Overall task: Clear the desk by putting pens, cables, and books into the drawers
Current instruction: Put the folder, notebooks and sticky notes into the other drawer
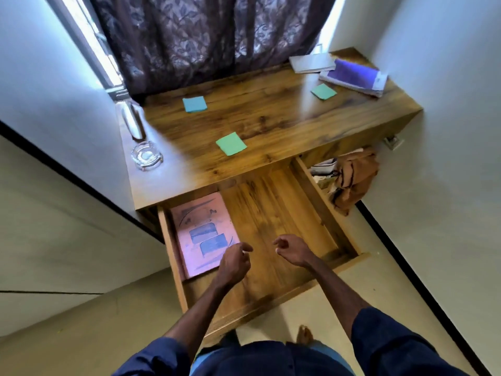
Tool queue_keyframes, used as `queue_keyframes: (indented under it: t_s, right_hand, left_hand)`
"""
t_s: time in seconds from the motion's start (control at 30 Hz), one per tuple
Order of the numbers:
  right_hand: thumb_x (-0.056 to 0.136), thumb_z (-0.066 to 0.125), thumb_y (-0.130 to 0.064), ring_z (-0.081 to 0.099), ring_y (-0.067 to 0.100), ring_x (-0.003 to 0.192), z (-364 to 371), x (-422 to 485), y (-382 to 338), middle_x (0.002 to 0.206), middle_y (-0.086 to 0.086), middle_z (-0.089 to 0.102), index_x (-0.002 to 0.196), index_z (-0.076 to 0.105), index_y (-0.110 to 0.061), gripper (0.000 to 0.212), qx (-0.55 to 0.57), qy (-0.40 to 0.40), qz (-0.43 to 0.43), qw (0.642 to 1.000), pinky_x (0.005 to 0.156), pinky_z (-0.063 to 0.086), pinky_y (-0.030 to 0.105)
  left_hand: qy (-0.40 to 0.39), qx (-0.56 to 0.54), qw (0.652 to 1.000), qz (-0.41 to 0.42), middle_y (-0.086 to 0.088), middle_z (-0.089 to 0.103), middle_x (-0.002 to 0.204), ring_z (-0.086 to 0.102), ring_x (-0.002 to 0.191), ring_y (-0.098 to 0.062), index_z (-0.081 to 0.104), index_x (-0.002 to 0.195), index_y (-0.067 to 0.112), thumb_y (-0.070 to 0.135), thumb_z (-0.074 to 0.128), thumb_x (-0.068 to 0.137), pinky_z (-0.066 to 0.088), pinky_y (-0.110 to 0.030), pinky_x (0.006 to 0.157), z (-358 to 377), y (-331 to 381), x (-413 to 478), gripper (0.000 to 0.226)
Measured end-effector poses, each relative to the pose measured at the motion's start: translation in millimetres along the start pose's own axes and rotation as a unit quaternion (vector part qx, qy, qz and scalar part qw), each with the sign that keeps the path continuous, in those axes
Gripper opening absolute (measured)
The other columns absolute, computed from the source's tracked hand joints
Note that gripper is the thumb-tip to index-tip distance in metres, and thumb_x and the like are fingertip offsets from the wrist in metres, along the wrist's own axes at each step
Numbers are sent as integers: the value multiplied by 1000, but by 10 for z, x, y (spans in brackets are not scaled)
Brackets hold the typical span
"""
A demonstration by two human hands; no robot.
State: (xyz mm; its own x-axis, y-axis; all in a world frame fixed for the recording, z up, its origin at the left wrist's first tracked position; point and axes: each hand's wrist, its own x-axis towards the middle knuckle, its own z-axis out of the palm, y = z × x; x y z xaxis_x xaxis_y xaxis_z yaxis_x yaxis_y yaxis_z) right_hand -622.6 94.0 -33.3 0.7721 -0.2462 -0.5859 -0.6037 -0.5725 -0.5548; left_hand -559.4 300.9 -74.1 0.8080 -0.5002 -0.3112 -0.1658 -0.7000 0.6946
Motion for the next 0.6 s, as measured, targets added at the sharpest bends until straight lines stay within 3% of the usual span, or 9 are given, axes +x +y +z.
queue_keyframes:
  t_s: [0.1,0.17,0.2,0.3,0.4,0.5,0.6]
  right_hand:
    - [92,66,-14,66,14,107,-291,-151,390,115,2,72,112,73,-15,21,13,23,-25,999,93,52,23]
    - [92,65,-9,65,14,105,-508,-290,732,115,5,72,110,73,-11,20,27,48,-46,997,85,46,8]
    - [92,65,-8,65,15,106,-636,-382,915,115,5,72,109,73,-9,19,33,60,-54,996,83,43,7]
    - [92,64,-12,64,12,107,-998,-672,1426,113,-2,72,106,74,-14,17,58,104,-62,991,94,45,22]
    - [91,65,-15,67,13,99,-1349,-1001,1980,105,-3,74,100,76,-17,14,83,150,-56,984,91,52,29]
    - [90,63,-6,69,13,92,-1648,-1278,2394,100,1,76,99,76,-12,17,127,187,-38,974,86,53,25]
    - [91,59,0,68,11,82,-1896,-1415,2729,94,1,75,100,75,-9,21,158,196,-20,968,72,50,12]
  left_hand:
    - [24,2,999,36,0,72,99,67,85,-19,70,99,16,3,57,86,49,-27,73,309,514,28,22]
    - [27,-3,998,49,3,72,100,67,86,-16,70,98,19,5,55,86,52,-30,79,609,880,36,24]
    - [28,-3,998,60,4,73,100,67,88,-14,70,98,20,5,54,86,53,-31,82,784,1062,41,25]
    - [4,13,995,100,3,71,103,65,93,-13,69,101,18,6,56,91,51,-28,86,1262,1610,28,21]
    - [-6,33,987,158,0,72,103,63,92,-12,72,102,14,9,57,94,37,-15,78,1698,2234,30,18]
    - [-17,34,987,155,1,71,103,58,89,-8,72,105,12,8,57,92,36,-13,76,2042,2738,81,20]
    - [-37,38,984,173,-3,71,105,58,90,-8,70,109,9,6,55,92,35,0,71,2351,3089,173,22]
